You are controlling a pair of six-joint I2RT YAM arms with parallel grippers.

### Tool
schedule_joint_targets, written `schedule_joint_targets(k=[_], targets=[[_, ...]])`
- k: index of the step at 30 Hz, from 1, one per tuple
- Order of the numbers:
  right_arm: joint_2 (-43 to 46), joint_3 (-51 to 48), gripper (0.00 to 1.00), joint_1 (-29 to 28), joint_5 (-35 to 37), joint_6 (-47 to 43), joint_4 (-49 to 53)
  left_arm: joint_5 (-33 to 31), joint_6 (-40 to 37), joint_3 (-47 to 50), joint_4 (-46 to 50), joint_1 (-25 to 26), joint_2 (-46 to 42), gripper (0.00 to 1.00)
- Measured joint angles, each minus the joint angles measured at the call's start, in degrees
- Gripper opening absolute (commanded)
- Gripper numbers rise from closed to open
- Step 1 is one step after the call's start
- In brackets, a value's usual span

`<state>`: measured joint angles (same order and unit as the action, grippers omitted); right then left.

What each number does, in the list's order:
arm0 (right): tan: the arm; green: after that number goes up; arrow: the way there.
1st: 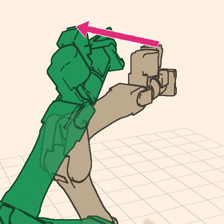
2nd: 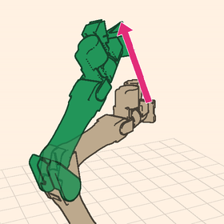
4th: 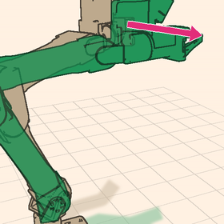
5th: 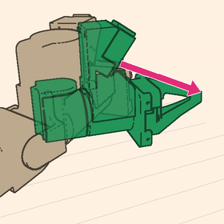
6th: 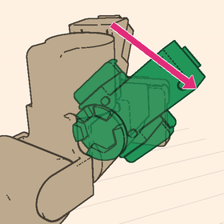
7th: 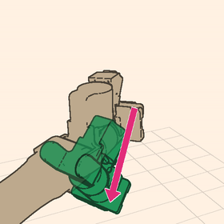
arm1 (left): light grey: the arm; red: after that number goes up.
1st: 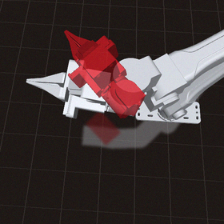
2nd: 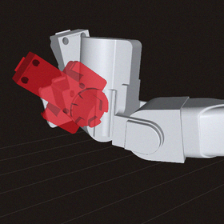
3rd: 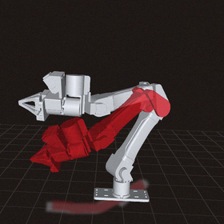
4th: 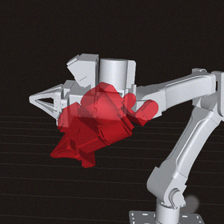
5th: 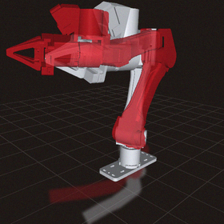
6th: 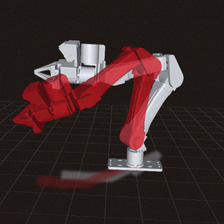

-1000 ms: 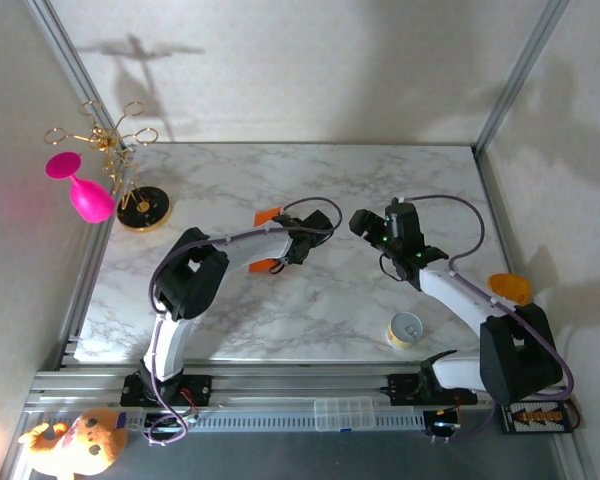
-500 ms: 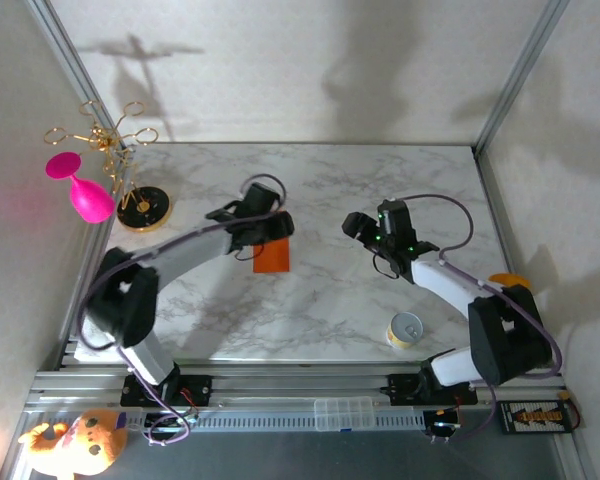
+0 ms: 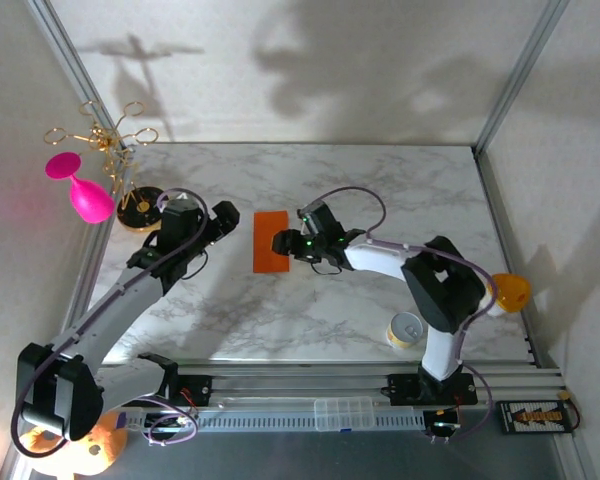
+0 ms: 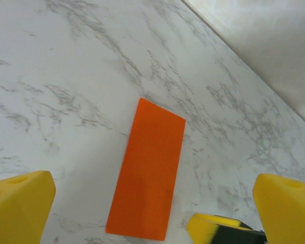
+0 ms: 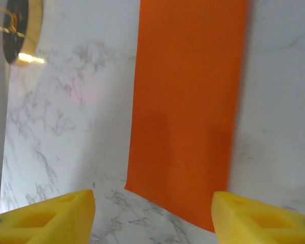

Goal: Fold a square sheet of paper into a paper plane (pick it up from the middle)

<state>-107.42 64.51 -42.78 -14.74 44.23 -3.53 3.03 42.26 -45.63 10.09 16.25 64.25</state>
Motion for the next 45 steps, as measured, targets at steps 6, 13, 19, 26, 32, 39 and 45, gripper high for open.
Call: schedule_joint_targets(k=[6,13,19,26,32,39,45], targets=[[-6.9,4.5,0.58,-0.8,-3.8,-0.1,1.4,0.4,0.1,1.4,-0.7,-0.9,-0.9,0.99],[-8.4,5.7,0.57,-0.8,-3.8,-1.8,3.7,3.5,0.5,2.5,-2.7,-1.0,1.2,1.0],[-0.2,-6.5,0.57,-0.5,-3.8,-2.8,0.4,8.7,1.4,5.5,-4.7,-1.1,4.5,0.99],[5.3,-10.6,0.58,1.7,-4.4,-2.9,0.9,14.3,5.2,11.3,-7.9,0.2,5.0,0.99],[5.0,-3.8,0.52,2.6,-1.4,-3.0,2.5,16.3,10.7,14.4,-10.1,4.2,5.8,0.94],[1.1,-2.9,0.45,2.6,-1.4,-3.1,4.4,17.5,17.8,14.8,-13.1,11.1,11.3,0.76],[-1.7,-2.9,0.45,2.6,-0.9,-3.0,5.9,18.3,22.2,14.8,-15.7,14.3,15.6,0.59]])
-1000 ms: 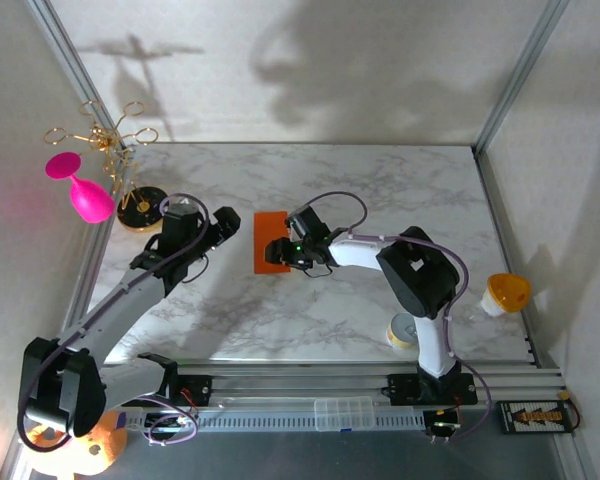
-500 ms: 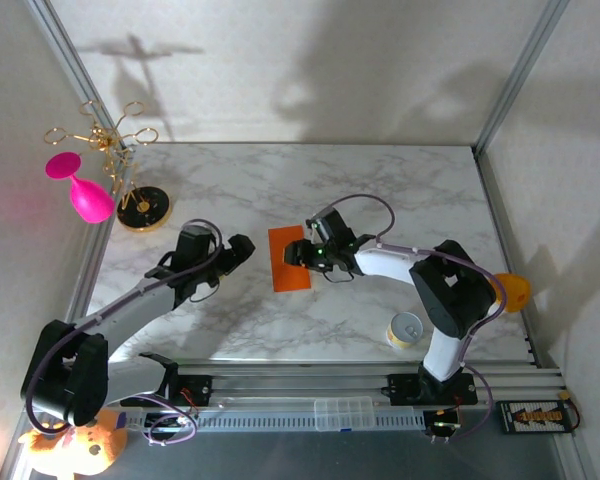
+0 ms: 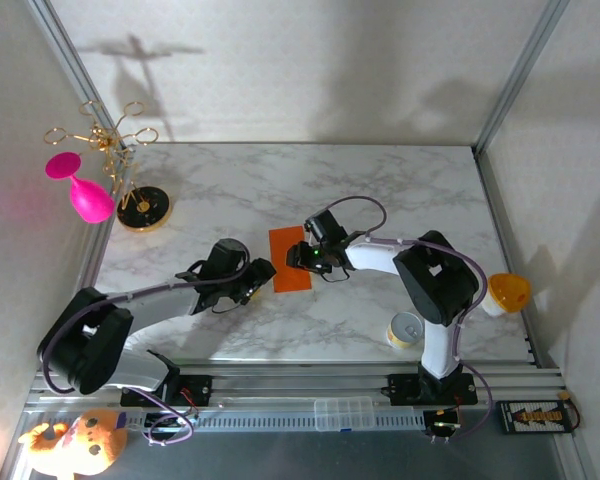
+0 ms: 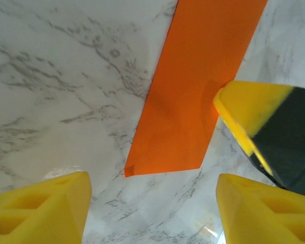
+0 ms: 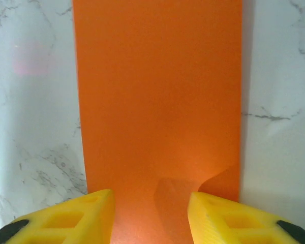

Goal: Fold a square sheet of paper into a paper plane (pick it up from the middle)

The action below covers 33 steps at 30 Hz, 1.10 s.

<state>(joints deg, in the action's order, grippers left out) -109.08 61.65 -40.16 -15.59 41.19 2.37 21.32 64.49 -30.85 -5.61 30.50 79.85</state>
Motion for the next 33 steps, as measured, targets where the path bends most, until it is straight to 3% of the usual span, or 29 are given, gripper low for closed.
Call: schedule_joint_targets(k=[7,15,24,33], targets=[[-0.2,0.0,0.43,0.9,0.3,0.8,0.0,0.8,2.4,0.0,-2.4,1.9,3.9,0.41],[-0.2,-0.2,0.42,1.5,0.3,2.1,-0.2,1.7,3.7,-0.6,-3.7,2.5,7.0,0.31],[-0.3,-0.2,0.42,1.6,-0.1,2.1,-0.2,1.7,5.3,-2.1,-5.4,2.6,9.7,0.24],[-0.3,-0.7,0.41,1.8,-0.7,2.2,-1.1,1.7,5.9,-3.4,-6.1,2.6,11.1,0.27]])
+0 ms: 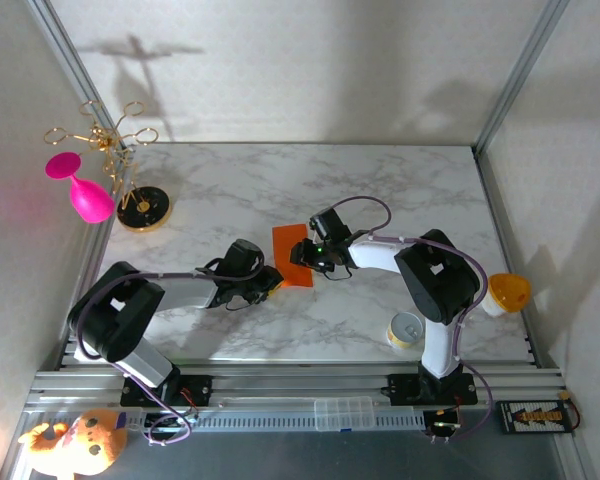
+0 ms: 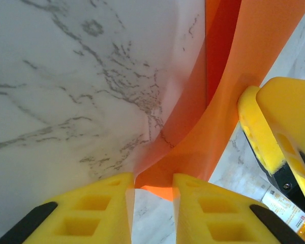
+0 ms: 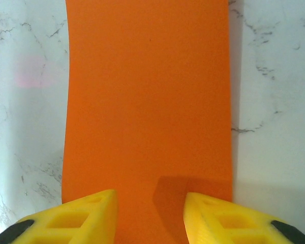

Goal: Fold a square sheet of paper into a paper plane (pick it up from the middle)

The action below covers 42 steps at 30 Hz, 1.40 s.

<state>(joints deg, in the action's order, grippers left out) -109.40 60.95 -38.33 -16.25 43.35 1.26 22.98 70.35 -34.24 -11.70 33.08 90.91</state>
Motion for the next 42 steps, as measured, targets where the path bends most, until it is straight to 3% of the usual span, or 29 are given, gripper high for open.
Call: schedule_joint_targets(k=[12,21,42], targets=[[0.0,-0.2,0.41,0.1,-0.3,0.4,-0.4,-1.1,-0.7,-0.3,2.7,0.0,-1.1,0.4],[0.0,-0.3,0.41,0.1,-0.3,0.8,-0.6,0.0,-0.4,-0.8,2.5,0.0,-0.7,0.42],[0.0,-0.3,0.41,0.1,-0.3,0.8,-0.6,0.8,-1.3,-1.9,1.3,-0.2,-1.0,0.35]])
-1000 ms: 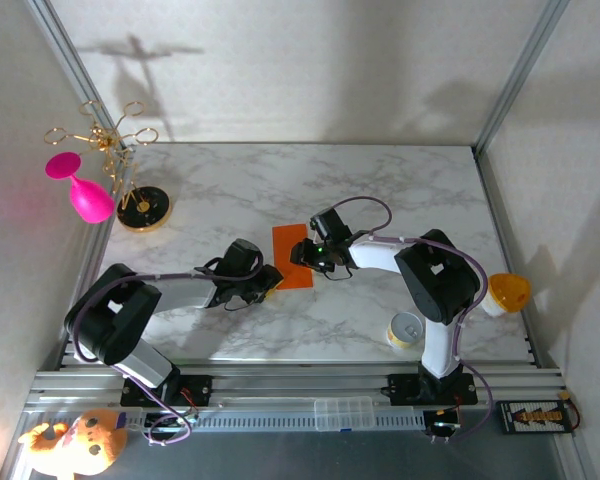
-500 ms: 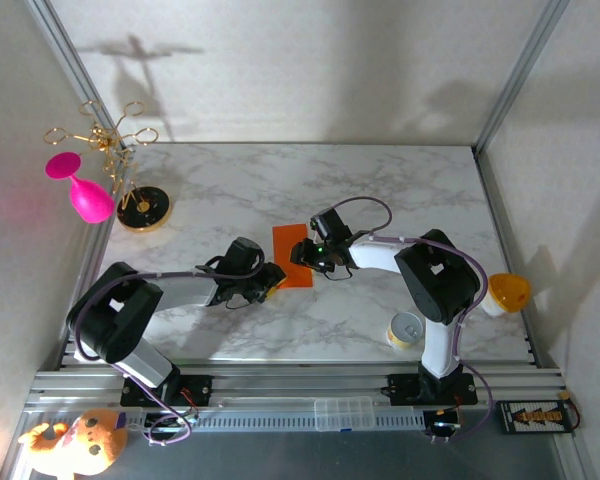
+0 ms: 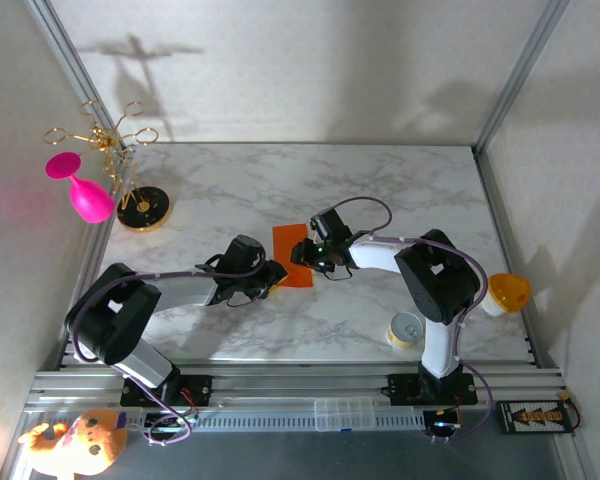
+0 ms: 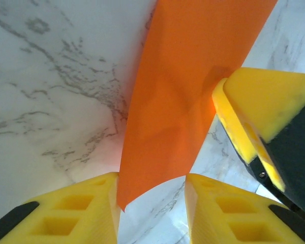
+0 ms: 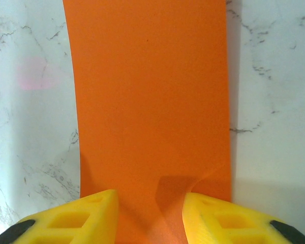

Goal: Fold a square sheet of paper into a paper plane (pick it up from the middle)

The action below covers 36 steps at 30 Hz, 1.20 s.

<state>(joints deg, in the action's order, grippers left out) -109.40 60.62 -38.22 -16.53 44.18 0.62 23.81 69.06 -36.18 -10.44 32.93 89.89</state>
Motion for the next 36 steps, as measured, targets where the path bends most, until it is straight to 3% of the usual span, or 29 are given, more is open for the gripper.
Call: schedule_joint_targets(k=[23,31,36], targets=[[0.1,-0.1,0.41,0.1,-0.2,-0.1,-0.2,2.4,-4.4,-5.8,-3.7,-5.0,8.4,0.2],[1.0,-1.0,0.51,0.4,-1.7,-1.8,-2.1,3.6,-4.5,-6.1,-4.3,-5.3,8.5,0.01],[4.0,-1.6,0.65,2.4,-2.6,-4.0,-3.6,3.7,-4.4,-6.1,-4.3,-5.3,8.5,0.0]])
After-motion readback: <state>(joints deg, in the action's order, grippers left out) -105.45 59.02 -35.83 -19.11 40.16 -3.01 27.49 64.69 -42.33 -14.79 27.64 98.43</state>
